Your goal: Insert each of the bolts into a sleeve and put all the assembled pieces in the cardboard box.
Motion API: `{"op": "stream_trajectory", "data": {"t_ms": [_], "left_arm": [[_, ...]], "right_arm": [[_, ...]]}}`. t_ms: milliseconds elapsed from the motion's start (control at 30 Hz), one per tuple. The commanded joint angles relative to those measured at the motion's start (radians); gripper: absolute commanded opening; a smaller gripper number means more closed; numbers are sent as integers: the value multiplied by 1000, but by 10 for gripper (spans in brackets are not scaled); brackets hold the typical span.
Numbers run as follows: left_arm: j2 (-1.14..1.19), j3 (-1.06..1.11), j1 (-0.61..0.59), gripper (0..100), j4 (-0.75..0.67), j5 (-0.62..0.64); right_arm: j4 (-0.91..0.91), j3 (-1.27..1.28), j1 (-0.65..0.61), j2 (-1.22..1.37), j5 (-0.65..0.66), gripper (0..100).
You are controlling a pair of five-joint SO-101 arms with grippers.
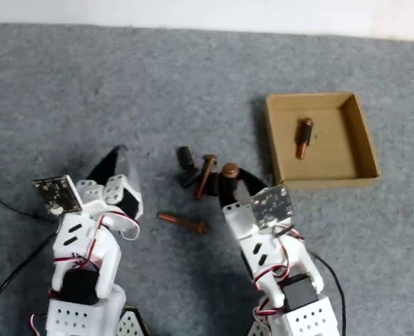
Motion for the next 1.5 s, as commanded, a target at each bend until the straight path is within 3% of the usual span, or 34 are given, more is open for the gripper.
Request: {"op": "stream_trajectory", "data": {"t_ms": [0,100,167,500,700,1067,1167,1467], "left_arm": [[-4,-10,-53,6,74,-169],[-1,-30,-58,6,161,-428],[-1,-18,-51,6,173,-491],[-5,19,-42,6,160,-434],[-5,19,-41,6,160,-434],[-5,65,-42,7,80,-436],[-5,67,-41,7,78,-436],[-5,67,-41,7,75,-436]], "right_arm": [[-33,143,108,-24,6,5],[-28,143,191,-24,6,5],[-24,142,228,-18,6,5],[125,-128,263,73,-49,5],[15,-412,352,561,-66,5],[-24,-1046,564,1517,-354,5],[-24,-1127,618,1675,-404,5],[-25,-1199,631,1871,-334,10]]}}
